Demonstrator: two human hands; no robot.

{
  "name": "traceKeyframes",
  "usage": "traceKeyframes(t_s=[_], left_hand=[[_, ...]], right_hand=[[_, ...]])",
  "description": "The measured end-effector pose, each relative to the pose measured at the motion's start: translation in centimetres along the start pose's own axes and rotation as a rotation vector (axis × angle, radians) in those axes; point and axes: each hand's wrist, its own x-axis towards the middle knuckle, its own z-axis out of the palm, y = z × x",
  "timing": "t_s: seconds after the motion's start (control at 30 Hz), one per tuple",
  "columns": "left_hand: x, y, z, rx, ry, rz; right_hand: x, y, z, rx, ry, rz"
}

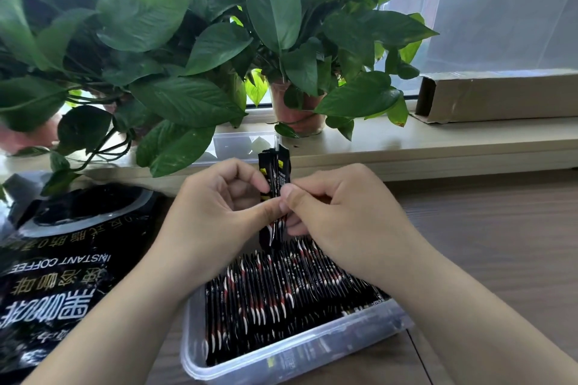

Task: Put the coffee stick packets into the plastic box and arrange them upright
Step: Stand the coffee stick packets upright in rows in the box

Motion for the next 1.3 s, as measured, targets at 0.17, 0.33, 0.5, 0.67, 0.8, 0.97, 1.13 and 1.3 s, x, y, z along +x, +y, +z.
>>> traceKeyframes(t_s=[0.17,0.33,0.5,0.67,0.8,0.97,1.13,1.3], left_hand=[[-0.2,0.0,-0.1,0.018,-0.001,0.02],[0.1,0.4,-0.2,0.082,0.014,0.015],[0.7,-0.1,-1.3,0.181,-0.005,0.035],[0.7,-1.2,-0.9,0.339,0.001,0.062],[0.7,-1.3,-1.0,0.337,0.009,0.095],[0.6,-1.1,-1.1,0.311,0.008,0.132],[0.5,-1.1,-1.0,0.335,0.011,0.14],[0.6,-1.2,-1.0,0.351,0.016,0.116]], right_hand=[[0.0,-0.2,-0.3,0.395,-0.019,0.242],[0.1,-0.3,-3.2,-0.228,-0.118,0.038],[-0.8,-0.6,-6.3,-0.501,-0.532,0.178],[-2.2,-1.2,-6.4,-0.612,-0.782,0.203],[-2.6,-1.8,-6.0,-0.547,-0.782,0.166],[-3.2,-1.2,-5.8,-0.636,-0.795,0.17],[-3.6,-1.4,-5.2,-0.657,-0.838,0.222],[-3.3,-0.7,-5.3,-0.432,-0.975,0.144]])
